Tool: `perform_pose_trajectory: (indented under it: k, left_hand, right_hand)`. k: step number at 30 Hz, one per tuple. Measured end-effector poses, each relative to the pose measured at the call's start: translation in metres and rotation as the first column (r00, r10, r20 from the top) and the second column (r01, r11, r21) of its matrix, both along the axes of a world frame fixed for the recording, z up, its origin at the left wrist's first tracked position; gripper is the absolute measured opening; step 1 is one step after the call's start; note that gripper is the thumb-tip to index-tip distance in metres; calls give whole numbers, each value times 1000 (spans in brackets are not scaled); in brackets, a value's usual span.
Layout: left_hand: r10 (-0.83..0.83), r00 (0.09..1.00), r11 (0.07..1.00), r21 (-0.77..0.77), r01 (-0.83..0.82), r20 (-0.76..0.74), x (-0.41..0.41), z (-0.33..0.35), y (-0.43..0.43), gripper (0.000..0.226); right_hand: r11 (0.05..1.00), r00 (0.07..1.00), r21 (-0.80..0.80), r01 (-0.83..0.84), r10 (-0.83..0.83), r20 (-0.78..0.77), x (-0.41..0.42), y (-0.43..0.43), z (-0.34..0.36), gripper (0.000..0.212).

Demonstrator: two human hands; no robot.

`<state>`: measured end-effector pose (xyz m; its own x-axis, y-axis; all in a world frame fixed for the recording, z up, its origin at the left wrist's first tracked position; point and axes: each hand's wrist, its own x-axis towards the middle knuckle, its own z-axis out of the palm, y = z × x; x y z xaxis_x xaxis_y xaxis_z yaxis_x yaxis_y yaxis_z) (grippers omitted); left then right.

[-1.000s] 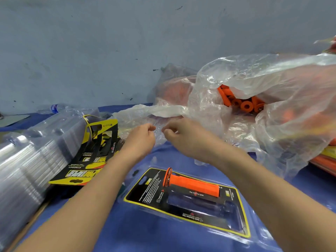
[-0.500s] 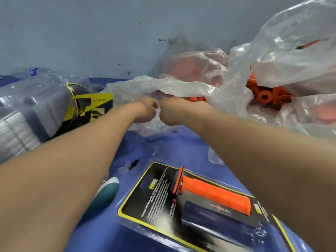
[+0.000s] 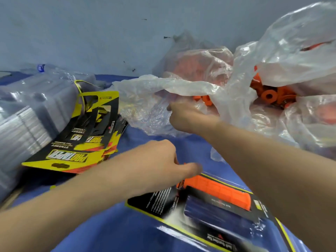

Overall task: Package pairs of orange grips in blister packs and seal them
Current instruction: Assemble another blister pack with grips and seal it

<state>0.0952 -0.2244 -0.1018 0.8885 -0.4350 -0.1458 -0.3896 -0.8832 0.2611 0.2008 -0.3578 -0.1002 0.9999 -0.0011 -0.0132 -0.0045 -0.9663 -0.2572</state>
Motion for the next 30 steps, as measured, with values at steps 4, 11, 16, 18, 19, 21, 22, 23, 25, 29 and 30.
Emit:
perform_pose_trajectory:
  k: [4, 11, 16, 18, 19, 21, 22, 23, 25, 29, 30]
  left_hand:
    - [36, 999, 997, -65, -36, 8, -5, -13, -8, 50]
    - [37, 997, 997, -66, -42, -70, -7, -4, -9, 49]
    - [45, 996, 998, -39, -48, -77, -11, 3, -13, 53]
    - [54, 995, 997, -55, -59, -83, -13, 3, -15, 53]
    - [56, 995, 996, -69, -62, -88, -14, 4, -15, 53]
    - [69, 993, 994, -80, -76, -93, -16, 4, -15, 52]
    - [77, 993, 994, -71, -84, -87, -18, 5, -15, 52]
    - [85, 994, 995, -53, -89, -75, -20, 7, -16, 52]
    - [95, 995, 995, -7, -96, -39, -24, 11, -20, 51]
    - [143, 985, 990, -5, -143, 101, -14, 25, -13, 50]
    - [148, 979, 989, -34, -145, 143, -5, 27, -8, 49]
  right_hand:
    - [1000, 999, 13, -24, 23, 45, -12, 0, 2, 38]
    - [994, 986, -69, -88, 97, 138, -31, -6, 22, 44]
    - [991, 984, -91, -101, 113, 141, -38, -11, 30, 42]
    - [985, 978, -76, -155, 164, 127, -45, -13, 34, 42]
    - [979, 972, -70, -192, 199, 126, -50, -14, 35, 42]
    - [963, 954, -20, -270, 270, 133, -60, -16, 37, 38]
    - [952, 944, 28, -306, 300, 140, -66, -18, 38, 37]
    - [942, 939, 79, -327, 315, 141, -73, -20, 39, 36]
    - [930, 941, 169, -328, 304, 149, -83, -25, 42, 35]
    - [958, 965, 178, -227, 196, 174, -84, -24, 47, 37]
    - [968, 971, 156, -194, 167, 174, -78, -20, 44, 36]
